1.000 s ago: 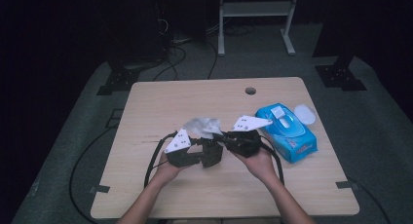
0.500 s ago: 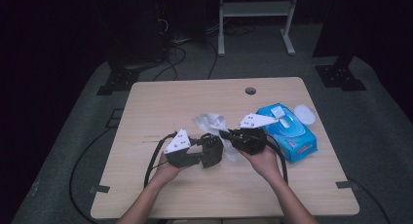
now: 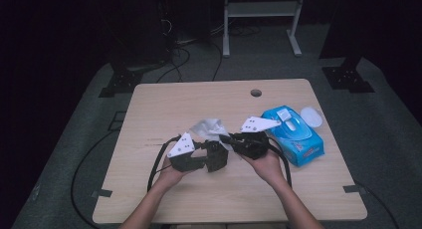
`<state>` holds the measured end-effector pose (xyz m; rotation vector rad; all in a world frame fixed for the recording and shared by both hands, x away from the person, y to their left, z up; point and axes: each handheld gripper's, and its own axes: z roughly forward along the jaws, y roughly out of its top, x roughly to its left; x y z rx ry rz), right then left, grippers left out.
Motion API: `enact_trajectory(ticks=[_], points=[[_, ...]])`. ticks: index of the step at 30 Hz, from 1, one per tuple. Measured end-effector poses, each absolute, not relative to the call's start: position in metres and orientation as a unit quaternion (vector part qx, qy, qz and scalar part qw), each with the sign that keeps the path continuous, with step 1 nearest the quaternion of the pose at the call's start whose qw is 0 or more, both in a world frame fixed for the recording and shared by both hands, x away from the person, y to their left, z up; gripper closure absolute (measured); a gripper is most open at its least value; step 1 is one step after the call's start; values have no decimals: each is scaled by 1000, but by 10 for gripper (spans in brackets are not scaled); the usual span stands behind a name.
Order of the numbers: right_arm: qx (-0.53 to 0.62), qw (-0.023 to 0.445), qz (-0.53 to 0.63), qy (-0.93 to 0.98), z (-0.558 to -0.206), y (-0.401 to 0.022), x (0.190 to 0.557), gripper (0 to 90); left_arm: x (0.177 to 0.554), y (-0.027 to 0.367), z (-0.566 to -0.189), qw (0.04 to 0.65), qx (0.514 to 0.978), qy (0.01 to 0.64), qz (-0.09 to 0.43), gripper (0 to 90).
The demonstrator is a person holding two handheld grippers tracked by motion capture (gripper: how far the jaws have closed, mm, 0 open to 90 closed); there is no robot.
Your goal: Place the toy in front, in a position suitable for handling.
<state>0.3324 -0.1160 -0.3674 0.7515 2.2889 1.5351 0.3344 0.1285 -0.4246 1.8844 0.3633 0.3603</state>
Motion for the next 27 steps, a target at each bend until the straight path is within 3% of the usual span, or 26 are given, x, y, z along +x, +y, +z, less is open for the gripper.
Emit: enact_trajectory(ticks=[16,27], points=[[301,131,523,786,-385,-136,337,851,334,129,-425,563,798,154,153,610],[242,127,537,798,-364,-105,323,851,333,126,-424,559,800,148,159,611]])
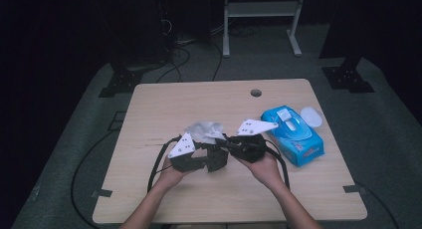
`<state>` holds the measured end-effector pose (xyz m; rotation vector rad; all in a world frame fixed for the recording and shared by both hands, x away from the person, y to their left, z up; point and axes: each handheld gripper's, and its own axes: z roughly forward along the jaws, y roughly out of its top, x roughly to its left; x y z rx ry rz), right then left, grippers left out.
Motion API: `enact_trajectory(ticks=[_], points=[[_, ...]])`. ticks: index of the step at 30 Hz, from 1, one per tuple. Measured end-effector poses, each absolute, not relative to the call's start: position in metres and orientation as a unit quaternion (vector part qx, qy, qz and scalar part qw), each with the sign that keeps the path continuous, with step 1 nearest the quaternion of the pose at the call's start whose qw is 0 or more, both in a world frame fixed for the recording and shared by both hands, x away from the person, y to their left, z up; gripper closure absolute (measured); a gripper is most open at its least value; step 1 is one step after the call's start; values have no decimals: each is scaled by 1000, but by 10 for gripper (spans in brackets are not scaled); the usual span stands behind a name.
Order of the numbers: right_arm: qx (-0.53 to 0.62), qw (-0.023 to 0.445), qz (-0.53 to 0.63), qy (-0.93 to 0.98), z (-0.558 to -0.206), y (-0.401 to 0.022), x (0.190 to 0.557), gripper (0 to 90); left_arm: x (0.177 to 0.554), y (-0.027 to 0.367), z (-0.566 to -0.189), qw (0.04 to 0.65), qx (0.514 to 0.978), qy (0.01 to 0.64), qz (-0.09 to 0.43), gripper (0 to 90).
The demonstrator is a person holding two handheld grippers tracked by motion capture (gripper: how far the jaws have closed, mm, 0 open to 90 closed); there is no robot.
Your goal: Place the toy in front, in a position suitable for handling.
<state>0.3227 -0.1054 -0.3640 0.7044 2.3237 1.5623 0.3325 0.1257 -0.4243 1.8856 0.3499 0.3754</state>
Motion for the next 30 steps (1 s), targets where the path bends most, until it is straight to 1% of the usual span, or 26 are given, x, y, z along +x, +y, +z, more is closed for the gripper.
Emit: enact_trajectory(ticks=[4,6,11,15,27,30], points=[[225,122,526,811,-364,-87,320,851,332,126,-424,559,801,146,160,611],[220,122,524,814,-364,-84,321,851,333,127,-424,559,800,148,158,611],[237,134,521,809,-362,-94,324,852,333,127,-425,563,798,152,152,611],[252,131,526,801,-366,-107,327,852,333,125,-425,563,798,148,153,610],[248,134,523,804,-366,-107,323,853,333,127,-426,568,797,147,145,602],[247,133,522,805,-366,-105,322,853,333,130,-427,569,796,151,144,579]])
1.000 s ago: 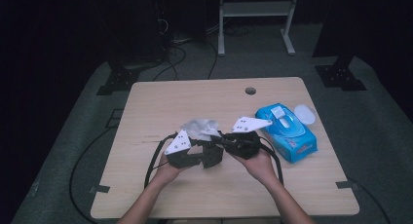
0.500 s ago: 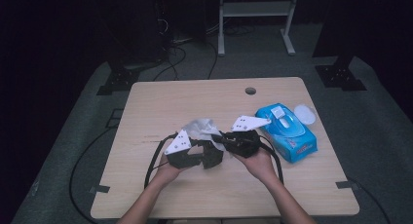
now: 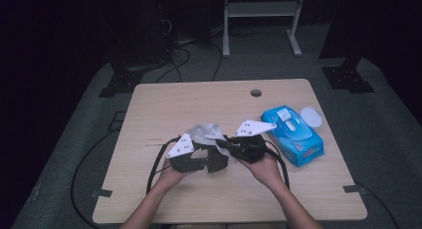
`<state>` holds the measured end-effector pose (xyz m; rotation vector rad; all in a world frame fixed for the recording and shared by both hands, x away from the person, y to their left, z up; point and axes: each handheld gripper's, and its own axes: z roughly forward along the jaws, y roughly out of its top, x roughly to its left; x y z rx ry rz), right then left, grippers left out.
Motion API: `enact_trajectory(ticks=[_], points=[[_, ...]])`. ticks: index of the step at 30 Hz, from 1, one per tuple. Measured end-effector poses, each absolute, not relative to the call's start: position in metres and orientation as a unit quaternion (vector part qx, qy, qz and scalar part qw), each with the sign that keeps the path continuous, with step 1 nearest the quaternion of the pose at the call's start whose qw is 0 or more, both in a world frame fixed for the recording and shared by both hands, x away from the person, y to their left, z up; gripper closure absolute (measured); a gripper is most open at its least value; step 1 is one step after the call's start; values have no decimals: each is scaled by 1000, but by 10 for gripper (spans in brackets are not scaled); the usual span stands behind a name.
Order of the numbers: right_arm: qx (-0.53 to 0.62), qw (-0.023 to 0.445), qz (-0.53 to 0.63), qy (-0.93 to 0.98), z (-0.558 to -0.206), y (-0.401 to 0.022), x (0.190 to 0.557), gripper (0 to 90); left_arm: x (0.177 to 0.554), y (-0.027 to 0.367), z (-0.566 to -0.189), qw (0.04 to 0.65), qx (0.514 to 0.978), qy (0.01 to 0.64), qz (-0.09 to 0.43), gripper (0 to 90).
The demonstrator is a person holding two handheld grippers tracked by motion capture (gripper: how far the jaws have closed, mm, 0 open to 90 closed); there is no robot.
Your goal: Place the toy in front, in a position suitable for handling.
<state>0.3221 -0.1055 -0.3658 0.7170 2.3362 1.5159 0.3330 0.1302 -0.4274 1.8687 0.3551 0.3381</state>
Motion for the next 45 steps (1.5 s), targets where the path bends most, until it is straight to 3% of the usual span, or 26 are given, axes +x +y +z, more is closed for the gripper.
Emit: enact_trajectory(ticks=[11,15,32,39,45], points=[[251,132,525,803,-367,-113,321,853,340,121,-449,529,827,153,114,513],[256,133,520,804,-368,-116,321,853,340,120,-453,530,828,146,107,554],[296,126,529,785,-383,-124,334,851,339,128,-443,475,845,154,192,569],[312,133,521,784,-392,-130,338,851,339,125,-447,471,847,161,188,568],[336,111,511,783,-414,-138,343,851,338,117,-453,442,864,148,191,592]])
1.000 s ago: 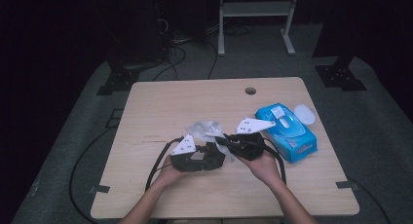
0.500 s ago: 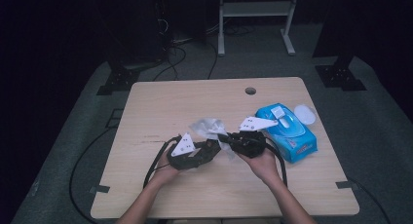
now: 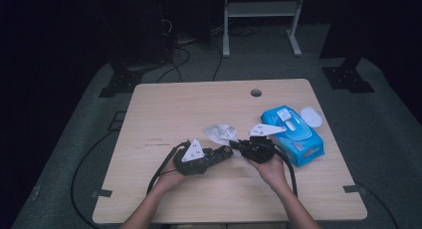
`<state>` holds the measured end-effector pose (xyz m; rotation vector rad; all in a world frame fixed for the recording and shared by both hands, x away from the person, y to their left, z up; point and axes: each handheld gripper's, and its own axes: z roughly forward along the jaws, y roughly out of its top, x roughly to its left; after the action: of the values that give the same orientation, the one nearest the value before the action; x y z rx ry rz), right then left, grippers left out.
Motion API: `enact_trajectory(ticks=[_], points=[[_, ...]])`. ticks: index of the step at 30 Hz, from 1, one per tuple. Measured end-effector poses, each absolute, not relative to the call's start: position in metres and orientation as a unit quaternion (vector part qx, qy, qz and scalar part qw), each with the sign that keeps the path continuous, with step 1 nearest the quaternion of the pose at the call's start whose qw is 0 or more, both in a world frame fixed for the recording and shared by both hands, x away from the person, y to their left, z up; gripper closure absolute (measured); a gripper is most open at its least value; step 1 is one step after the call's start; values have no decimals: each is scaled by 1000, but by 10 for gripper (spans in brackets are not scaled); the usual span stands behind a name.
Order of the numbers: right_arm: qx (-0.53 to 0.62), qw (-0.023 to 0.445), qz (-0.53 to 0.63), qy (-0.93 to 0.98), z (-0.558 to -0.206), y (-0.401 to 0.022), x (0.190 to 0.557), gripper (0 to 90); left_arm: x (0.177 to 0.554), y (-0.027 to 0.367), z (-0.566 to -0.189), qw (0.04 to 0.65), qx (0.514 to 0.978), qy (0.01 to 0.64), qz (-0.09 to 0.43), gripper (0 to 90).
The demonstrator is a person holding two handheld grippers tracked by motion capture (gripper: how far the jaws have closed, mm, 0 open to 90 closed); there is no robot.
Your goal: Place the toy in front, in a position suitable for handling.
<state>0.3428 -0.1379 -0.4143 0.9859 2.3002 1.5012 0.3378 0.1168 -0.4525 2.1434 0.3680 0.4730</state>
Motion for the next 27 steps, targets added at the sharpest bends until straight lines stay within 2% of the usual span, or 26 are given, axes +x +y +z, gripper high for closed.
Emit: enact_trajectory(ticks=[2,4,22,27], points=[[342,105,509,783,-421,-138,344,850,339,119,-446,466,853,152,178,655],[343,101,506,785,-425,-138,346,850,339,118,-445,461,856,152,180,671],[350,73,495,792,-434,-123,363,848,342,126,-449,470,852,171,155,642],[347,76,489,797,-434,-125,359,850,345,129,-449,487,845,183,124,626]])
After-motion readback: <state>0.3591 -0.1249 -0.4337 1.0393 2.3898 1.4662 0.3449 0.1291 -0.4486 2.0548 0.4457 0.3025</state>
